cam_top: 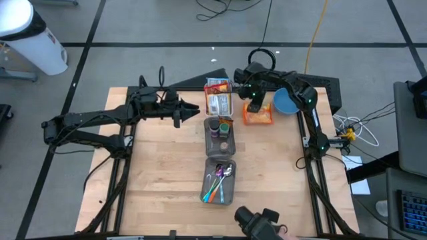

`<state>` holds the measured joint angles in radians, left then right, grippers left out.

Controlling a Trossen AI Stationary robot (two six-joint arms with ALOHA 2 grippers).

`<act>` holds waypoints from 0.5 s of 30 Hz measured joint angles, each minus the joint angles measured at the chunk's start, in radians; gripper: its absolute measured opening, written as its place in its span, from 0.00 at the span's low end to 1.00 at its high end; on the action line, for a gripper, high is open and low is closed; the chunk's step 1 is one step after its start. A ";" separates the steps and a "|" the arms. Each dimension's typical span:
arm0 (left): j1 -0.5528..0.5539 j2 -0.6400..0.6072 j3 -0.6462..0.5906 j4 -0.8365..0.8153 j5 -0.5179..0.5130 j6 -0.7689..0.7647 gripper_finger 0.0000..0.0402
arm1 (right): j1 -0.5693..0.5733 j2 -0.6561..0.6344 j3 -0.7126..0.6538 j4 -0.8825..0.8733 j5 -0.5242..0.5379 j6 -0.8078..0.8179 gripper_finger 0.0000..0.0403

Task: Pick & Place Food Item
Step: Put the orange noodle pack into the white bin

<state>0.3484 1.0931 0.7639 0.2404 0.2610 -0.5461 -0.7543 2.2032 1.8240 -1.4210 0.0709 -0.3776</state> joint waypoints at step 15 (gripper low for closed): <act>0.000 0.000 0.000 -0.007 0.000 0.000 0.42 | 0.112 -0.074 -0.001 -0.117 0.003 0.044 0.38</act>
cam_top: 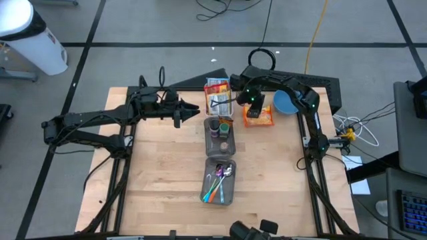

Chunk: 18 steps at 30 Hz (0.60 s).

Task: Pick & Place Food Item
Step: Put the orange noodle pack into the white bin

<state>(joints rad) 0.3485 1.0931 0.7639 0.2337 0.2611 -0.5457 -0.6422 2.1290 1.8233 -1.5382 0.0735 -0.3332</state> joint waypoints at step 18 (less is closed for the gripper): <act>-0.010 0.000 0.000 0.013 0.000 -0.024 0.42 | -0.031 -0.334 0.000 0.193 0.002 0.095 0.37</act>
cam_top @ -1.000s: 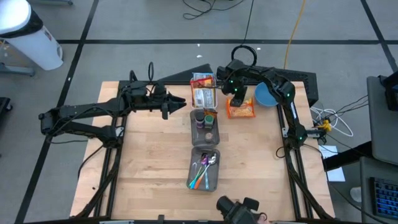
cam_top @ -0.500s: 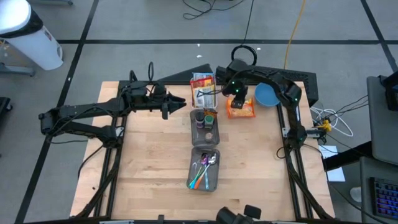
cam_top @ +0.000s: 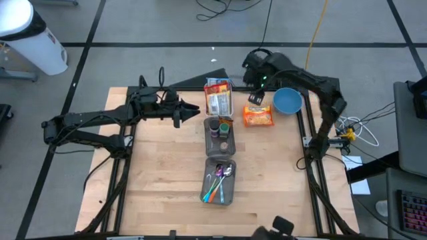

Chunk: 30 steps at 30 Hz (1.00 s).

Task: Pick & Place Food Item
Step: Put the orange noodle pack into the white bin

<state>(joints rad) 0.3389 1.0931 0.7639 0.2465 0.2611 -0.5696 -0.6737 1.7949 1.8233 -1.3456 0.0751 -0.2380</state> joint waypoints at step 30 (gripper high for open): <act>0.001 0.000 0.000 0.072 -0.027 -0.008 0.42 | -0.015 -0.774 -1.038 1.467 -0.547 1.114 0.71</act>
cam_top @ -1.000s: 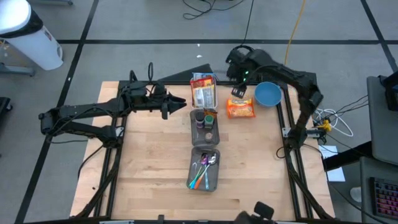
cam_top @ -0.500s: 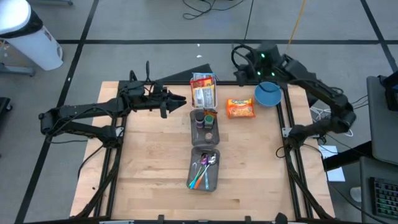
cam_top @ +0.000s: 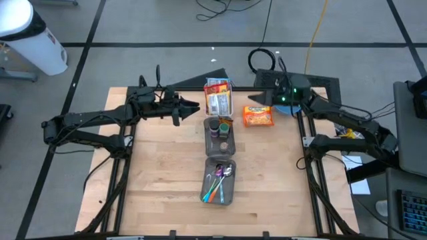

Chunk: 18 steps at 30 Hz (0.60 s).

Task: Pick & Place Food Item
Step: Put the orange noodle pack into the white bin

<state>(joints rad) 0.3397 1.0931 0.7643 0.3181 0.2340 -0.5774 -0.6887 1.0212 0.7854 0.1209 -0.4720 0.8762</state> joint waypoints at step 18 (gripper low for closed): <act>0.000 0.000 0.000 -0.001 -0.020 0.046 0.42 | 0.200 -0.394 -0.358 -0.263 0.210 0.186 0.65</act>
<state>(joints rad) 0.3397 1.0931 0.7643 0.3168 0.2139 -0.5316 -0.4889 0.6270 0.4269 -0.1416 -0.2620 1.0622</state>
